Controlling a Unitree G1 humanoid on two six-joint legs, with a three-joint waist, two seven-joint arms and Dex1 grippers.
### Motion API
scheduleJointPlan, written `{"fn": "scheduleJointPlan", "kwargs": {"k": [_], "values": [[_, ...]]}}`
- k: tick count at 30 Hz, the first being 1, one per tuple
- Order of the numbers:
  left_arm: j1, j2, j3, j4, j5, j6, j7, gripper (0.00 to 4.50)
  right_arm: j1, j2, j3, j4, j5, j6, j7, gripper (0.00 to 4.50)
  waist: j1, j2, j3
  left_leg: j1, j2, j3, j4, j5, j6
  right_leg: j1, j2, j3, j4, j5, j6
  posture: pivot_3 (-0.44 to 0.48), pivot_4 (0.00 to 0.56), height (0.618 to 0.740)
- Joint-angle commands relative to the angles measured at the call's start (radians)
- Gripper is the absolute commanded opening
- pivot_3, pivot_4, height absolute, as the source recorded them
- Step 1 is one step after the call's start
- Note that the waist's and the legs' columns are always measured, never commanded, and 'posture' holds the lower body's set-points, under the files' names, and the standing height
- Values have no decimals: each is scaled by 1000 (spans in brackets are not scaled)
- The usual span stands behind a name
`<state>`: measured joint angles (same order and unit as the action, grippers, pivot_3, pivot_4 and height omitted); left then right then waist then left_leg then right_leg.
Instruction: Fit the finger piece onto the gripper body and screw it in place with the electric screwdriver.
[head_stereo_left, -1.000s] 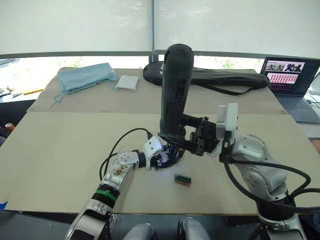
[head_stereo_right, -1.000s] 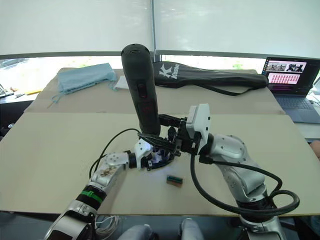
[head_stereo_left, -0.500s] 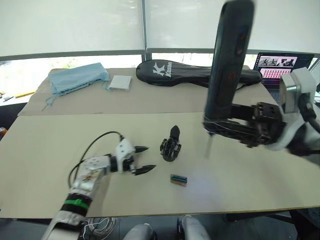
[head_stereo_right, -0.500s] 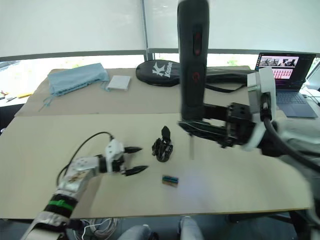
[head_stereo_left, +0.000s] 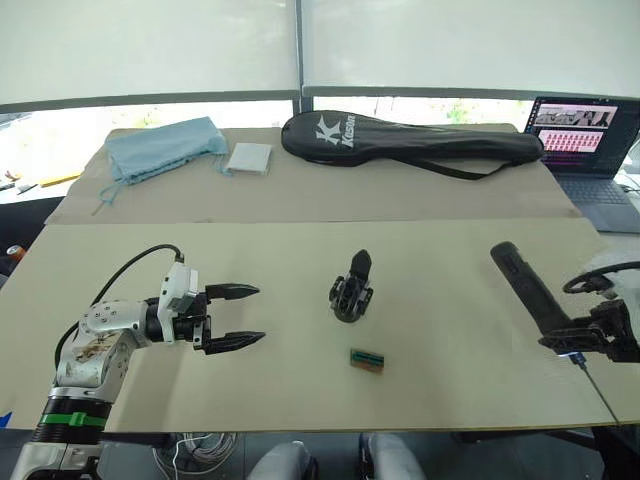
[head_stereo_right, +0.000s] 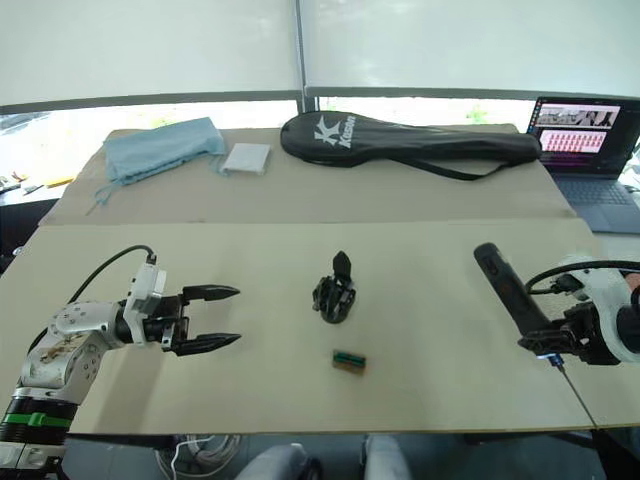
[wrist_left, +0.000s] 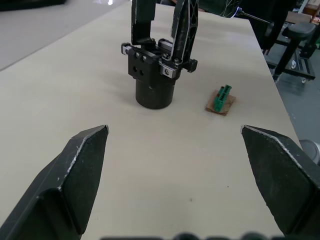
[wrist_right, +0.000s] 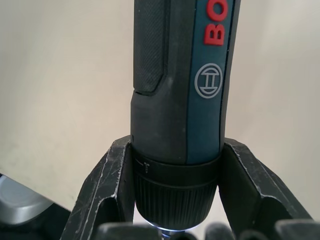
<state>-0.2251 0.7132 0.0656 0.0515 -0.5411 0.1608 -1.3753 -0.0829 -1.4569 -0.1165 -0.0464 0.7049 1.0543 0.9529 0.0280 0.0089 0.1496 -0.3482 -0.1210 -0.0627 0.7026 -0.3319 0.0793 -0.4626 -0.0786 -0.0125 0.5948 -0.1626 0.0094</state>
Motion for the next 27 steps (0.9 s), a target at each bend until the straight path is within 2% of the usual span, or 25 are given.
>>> {"fn": "scheduleJointPlan", "kwargs": {"k": [1, 5, 10, 12, 15, 17, 20, 23, 27], "values": [[5, 11, 9, -47, -16, -1, -26, 4474, -125, 19, 86, 45, -69, 18, 35, 1926, -3, 0, 1, 0, 0, 0, -1, 1, -1, -1, 0, 0, 0, 0, -1, 0, 150, 740], [17, 17, 0, -65, -16, 45, -10, 4474, -210, 28, 209, 81, -151, 28, 94, 1926, -9, 0, 1, -1, 1, 0, -1, 1, -1, -1, 0, 0, 0, 1, -1, 0, 150, 740], [31, 9, 6, -94, -14, 79, 17, 4474, -263, 79, 273, 139, -227, 18, 104, 1926, -10, 0, 1, -2, 0, 0, 0, 1, -1, -1, 0, 0, 0, 1, -1, 0, 150, 740], [33, 11, 16, -93, -8, 78, 33, 4500, -267, 91, 279, 153, -250, 6, 111, 2982, -9, 0, 1, -2, 0, 0, 0, 1, -1, -2, 0, -1, 0, 1, -1, 0, 150, 740], [25, 13, 35, -85, -20, 78, 41, 4500, -267, 99, 266, 158, -264, -7, 130, 3994, -10, 0, 1, -2, 0, 0, 0, 1, -1, -2, 0, -1, 0, 1, -1, 0, 150, 740], [12, 14, 55, -79, -42, 100, 53, 4500, -261, 95, 247, 149, -254, 2, 151, 4479, -11, 0, 1, -2, 0, 0, 0, 1, -2, -2, 1, -1, 0, 1, -1, 0, 150, 740], [4, 25, 68, -62, -21, 97, 73, 4500, -217, 69, 183, 129, -246, -27, 167, 4479, -11, 0, 1, -2, 0, 0, 1, 1, -2, -2, 1, -1, 1, 1, -1, 0, 150, 740], [32, 53, 83, -44, 15, 93, 90, 4500, -116, 24, 6, 63, -242, -130, 214, 4479, -9, 1, 1, -2, 0, 0, 1, 1, -2, -2, 1, -1, 1, 1, -1, 0, 150, 740], [95, 95, 106, 8, 101, -2, 118, 4500, 19, 177, -313, -111, -181, -453, 383, 4479, -20, 0, 1, -1, 0, 0, 0, 1, -2, -2, 2, 0, 1, 1, -1, 0, 150, 740]]}}
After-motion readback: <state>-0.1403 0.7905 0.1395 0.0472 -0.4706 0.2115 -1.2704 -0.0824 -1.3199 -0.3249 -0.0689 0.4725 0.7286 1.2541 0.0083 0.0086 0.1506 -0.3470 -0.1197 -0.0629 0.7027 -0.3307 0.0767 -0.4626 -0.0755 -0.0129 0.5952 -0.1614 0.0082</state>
